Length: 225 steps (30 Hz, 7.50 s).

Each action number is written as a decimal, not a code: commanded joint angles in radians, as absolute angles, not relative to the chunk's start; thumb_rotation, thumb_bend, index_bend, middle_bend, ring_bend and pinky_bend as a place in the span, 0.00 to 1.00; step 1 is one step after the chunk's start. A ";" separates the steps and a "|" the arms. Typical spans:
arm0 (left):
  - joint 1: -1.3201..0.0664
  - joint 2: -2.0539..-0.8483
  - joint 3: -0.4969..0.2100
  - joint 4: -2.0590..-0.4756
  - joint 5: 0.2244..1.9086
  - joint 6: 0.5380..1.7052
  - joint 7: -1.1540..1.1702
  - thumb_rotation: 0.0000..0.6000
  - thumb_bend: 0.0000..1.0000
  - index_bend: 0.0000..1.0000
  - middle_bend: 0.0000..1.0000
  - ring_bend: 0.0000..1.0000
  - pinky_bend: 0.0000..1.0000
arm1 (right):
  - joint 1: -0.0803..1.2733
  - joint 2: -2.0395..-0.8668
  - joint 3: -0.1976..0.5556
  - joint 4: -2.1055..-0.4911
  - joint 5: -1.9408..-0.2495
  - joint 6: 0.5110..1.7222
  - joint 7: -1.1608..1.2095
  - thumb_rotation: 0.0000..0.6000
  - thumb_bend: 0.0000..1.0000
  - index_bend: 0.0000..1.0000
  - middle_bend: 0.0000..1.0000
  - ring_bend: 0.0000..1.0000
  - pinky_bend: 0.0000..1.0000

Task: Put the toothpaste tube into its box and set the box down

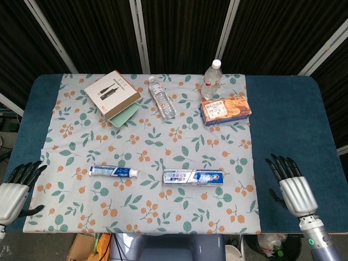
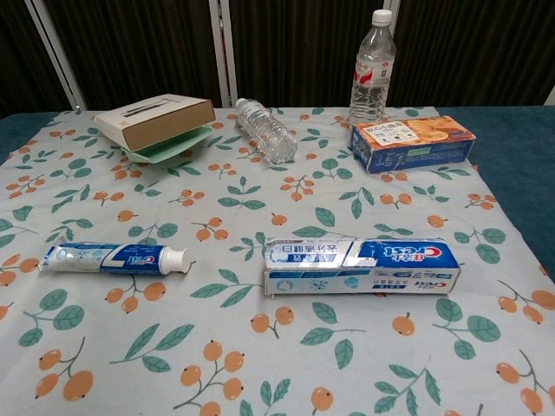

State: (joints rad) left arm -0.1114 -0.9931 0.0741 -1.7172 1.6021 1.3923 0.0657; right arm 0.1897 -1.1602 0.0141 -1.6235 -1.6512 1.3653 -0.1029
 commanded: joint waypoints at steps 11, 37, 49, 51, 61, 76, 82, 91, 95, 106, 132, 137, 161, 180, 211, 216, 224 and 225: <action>-0.121 -0.989 0.074 -1.740 1.588 1.363 0.093 1.00 0.02 0.00 0.00 0.00 0.04 | 0.427 -1.291 0.061 -1.831 -1.524 0.976 -0.199 1.00 0.35 0.00 0.00 0.00 0.07; -0.135 -0.971 0.077 -1.750 1.579 1.332 0.059 1.00 0.02 0.00 0.00 0.00 0.04 | 0.591 -1.657 0.131 -1.628 -1.202 0.903 -0.525 1.00 0.35 0.00 0.00 0.00 0.07; -0.142 -0.966 0.076 -1.765 1.569 1.316 0.066 1.00 0.02 0.00 0.00 0.00 0.04 | 0.611 -1.666 0.122 -1.607 -1.174 0.911 -0.534 1.00 0.35 0.10 0.14 0.11 0.14; -0.143 -0.965 0.077 -1.766 1.568 1.313 0.066 1.00 0.02 0.00 0.00 0.00 0.04 | 0.615 -1.670 0.117 -1.600 -1.162 0.910 -0.543 1.00 0.35 0.14 0.17 0.15 0.16; -0.147 -0.962 0.082 -1.775 1.578 1.308 0.072 1.00 0.02 0.00 0.00 0.00 0.04 | 0.635 -1.720 0.114 -1.555 -1.153 0.924 -0.546 1.00 0.35 0.24 0.34 0.34 0.30; -0.153 -0.955 0.083 -1.795 1.575 1.296 0.092 1.00 0.04 0.13 0.14 0.15 0.24 | 0.632 -1.672 0.122 -1.644 -1.202 0.996 -0.537 1.00 0.42 0.50 0.57 0.57 0.53; -0.256 -0.936 0.021 -1.864 1.483 1.161 0.156 1.00 0.13 0.24 0.26 0.24 0.35 | 0.629 -1.618 0.141 -1.701 -1.193 1.021 -0.521 1.00 0.42 0.50 0.57 0.57 0.53; -0.448 -1.014 -0.075 -1.815 1.294 0.934 0.308 1.00 0.16 0.29 0.30 0.27 0.39 | 0.630 -1.587 0.135 -1.724 -1.179 1.041 -0.537 1.00 0.42 0.50 0.57 0.57 0.53; -0.501 -1.044 -0.089 -1.781 1.247 0.881 0.348 1.00 0.17 0.30 0.30 0.27 0.39 | 0.632 -1.578 0.137 -1.726 -1.172 1.047 -0.537 1.00 0.42 0.50 0.57 0.57 0.53; -0.599 -1.138 -0.081 -1.704 1.165 0.776 0.413 1.00 0.17 0.34 0.35 0.30 0.42 | 0.634 -1.546 0.139 -1.732 -1.174 1.058 -0.529 1.00 0.42 0.50 0.57 0.57 0.53; -0.728 -1.373 -0.030 -1.573 0.975 0.774 0.634 1.00 0.29 0.41 0.42 0.37 0.47 | 0.608 -1.448 0.126 -1.743 -1.229 1.078 -0.420 1.00 0.42 0.50 0.57 0.57 0.53; -0.733 -1.389 -0.013 -1.576 0.941 0.805 0.666 1.00 0.41 0.52 0.56 0.49 0.57 | 0.602 -1.432 0.121 -1.753 -1.239 1.082 -0.405 1.00 0.42 0.50 0.57 0.57 0.53; -0.751 -1.136 -0.041 -1.593 1.439 1.055 0.464 1.00 0.47 0.65 0.69 0.61 0.65 | 0.580 -1.388 0.127 -1.850 -1.251 1.128 -0.406 1.00 0.42 0.50 0.57 0.57 0.53; -0.851 -1.014 0.016 -1.341 1.894 1.220 -0.024 1.00 0.47 0.66 0.69 0.61 0.65 | 0.597 -1.470 0.186 -1.992 -1.090 1.178 -0.497 1.00 0.42 0.50 0.57 0.57 0.53; -0.900 -1.094 -0.089 -1.544 1.819 1.146 0.141 1.00 0.47 0.67 0.70 0.61 0.66 | 0.593 -1.417 0.193 -2.127 -1.075 1.222 -0.480 1.00 0.42 0.50 0.57 0.57 0.53; -0.911 -1.111 -0.093 -1.557 1.811 1.118 0.169 1.00 0.47 0.67 0.70 0.61 0.66 | 0.593 -1.409 0.197 -2.129 -1.074 1.221 -0.465 1.00 0.42 0.50 0.57 0.57 0.53; -0.920 -1.131 -0.098 -1.554 1.809 1.101 0.197 1.00 0.47 0.67 0.70 0.61 0.66 | 0.593 -1.393 0.206 -2.129 -1.066 1.219 -0.437 1.00 0.42 0.50 0.57 0.57 0.53; -0.921 -1.134 -0.100 -1.554 1.807 1.100 0.199 1.00 0.47 0.67 0.70 0.61 0.66 | 0.593 -1.393 0.206 -2.130 -1.064 1.218 -0.432 1.00 0.42 0.50 0.57 0.57 0.53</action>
